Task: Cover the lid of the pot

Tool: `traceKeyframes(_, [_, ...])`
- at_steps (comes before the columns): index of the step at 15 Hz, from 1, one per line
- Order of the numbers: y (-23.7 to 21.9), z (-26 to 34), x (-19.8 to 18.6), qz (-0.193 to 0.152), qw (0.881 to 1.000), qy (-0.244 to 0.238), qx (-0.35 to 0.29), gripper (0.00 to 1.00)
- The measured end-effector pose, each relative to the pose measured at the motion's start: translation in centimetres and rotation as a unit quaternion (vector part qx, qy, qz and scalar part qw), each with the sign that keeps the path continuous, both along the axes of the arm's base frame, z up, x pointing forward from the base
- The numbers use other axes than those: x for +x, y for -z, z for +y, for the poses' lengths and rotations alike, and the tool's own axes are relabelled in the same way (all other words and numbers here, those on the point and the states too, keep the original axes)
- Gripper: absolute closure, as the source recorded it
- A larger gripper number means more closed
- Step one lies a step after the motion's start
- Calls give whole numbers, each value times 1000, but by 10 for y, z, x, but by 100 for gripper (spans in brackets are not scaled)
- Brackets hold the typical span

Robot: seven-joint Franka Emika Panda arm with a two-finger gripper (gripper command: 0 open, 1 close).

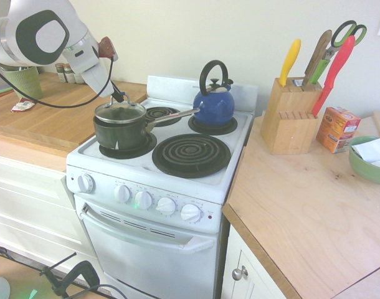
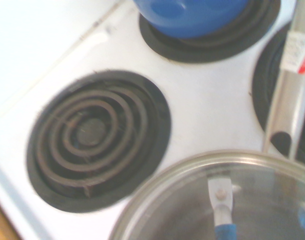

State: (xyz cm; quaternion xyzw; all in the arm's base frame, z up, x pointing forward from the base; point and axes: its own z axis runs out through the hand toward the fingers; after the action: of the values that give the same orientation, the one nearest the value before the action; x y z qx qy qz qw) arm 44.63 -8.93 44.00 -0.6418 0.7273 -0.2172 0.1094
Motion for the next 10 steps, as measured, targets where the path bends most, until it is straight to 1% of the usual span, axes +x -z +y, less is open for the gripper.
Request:
traceKeyframes(4, [1,-5,-4,-3,1000,3,0,100])
traceKeyframes(10, [1,5,-13,-4,1000,-9,-6,100])
